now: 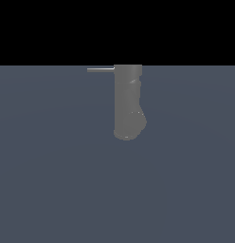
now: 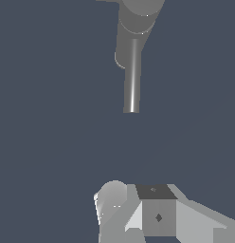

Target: Turn on the faucet by rotating a designated handle.

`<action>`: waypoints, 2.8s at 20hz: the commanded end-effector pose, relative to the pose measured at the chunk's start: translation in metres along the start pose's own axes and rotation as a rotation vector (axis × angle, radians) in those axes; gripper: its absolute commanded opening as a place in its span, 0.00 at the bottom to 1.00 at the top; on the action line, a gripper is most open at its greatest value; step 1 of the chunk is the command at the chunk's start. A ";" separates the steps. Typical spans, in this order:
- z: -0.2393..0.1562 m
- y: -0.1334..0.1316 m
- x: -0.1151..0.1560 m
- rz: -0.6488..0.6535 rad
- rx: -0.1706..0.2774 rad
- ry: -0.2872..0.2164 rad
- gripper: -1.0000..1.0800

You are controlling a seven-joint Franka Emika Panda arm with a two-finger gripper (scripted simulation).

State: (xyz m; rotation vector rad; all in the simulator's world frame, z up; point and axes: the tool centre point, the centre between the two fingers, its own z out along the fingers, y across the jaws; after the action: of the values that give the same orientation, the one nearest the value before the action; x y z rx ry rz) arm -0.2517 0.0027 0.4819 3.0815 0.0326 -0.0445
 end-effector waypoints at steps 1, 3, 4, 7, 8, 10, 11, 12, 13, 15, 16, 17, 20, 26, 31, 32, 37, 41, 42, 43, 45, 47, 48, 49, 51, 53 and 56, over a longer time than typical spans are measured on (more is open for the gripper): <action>0.000 0.000 0.000 0.000 0.000 0.000 0.00; 0.001 0.000 0.000 -0.001 -0.004 -0.002 0.00; 0.001 0.000 0.000 -0.002 -0.008 -0.004 0.00; 0.005 0.001 0.000 -0.008 -0.030 -0.016 0.00; 0.006 0.002 0.000 -0.011 -0.036 -0.020 0.00; 0.007 0.002 0.000 -0.015 -0.044 -0.023 0.00; 0.007 0.002 -0.001 -0.016 -0.046 -0.024 0.00; 0.007 0.002 -0.001 -0.016 -0.046 -0.024 0.00; 0.007 0.002 -0.001 -0.016 -0.044 -0.023 0.00; 0.007 0.002 0.001 -0.011 -0.041 -0.022 0.00; 0.007 0.002 0.002 -0.007 -0.038 -0.022 0.00; 0.007 0.001 0.004 -0.001 -0.035 -0.022 0.00; 0.007 0.000 0.010 0.021 -0.024 -0.022 0.00; 0.008 -0.004 0.031 0.097 0.013 -0.024 0.00; 0.011 -0.009 0.058 0.196 0.055 -0.031 0.00; 0.012 -0.010 0.065 0.220 0.064 -0.034 0.00; 0.019 -0.016 0.098 0.347 0.103 -0.049 0.00; 0.027 -0.020 0.124 0.452 0.127 -0.064 0.00; 0.029 -0.022 0.131 0.479 0.132 -0.068 0.00; 0.032 -0.023 0.137 0.506 0.136 -0.072 0.00; 0.037 -0.025 0.150 0.560 0.144 -0.079 0.00; 0.043 -0.028 0.163 0.615 0.150 -0.087 0.00; 0.046 -0.029 0.170 0.643 0.153 -0.091 0.00; 0.049 -0.030 0.176 0.670 0.155 -0.094 0.00; 0.056 -0.033 0.189 0.726 0.158 -0.101 0.00; 0.063 -0.036 0.202 0.782 0.159 -0.107 0.00; 0.074 -0.040 0.220 0.867 0.158 -0.115 0.00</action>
State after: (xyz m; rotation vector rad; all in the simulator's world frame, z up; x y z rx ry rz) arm -0.0438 0.0403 0.4055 2.9634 -1.2671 -0.1802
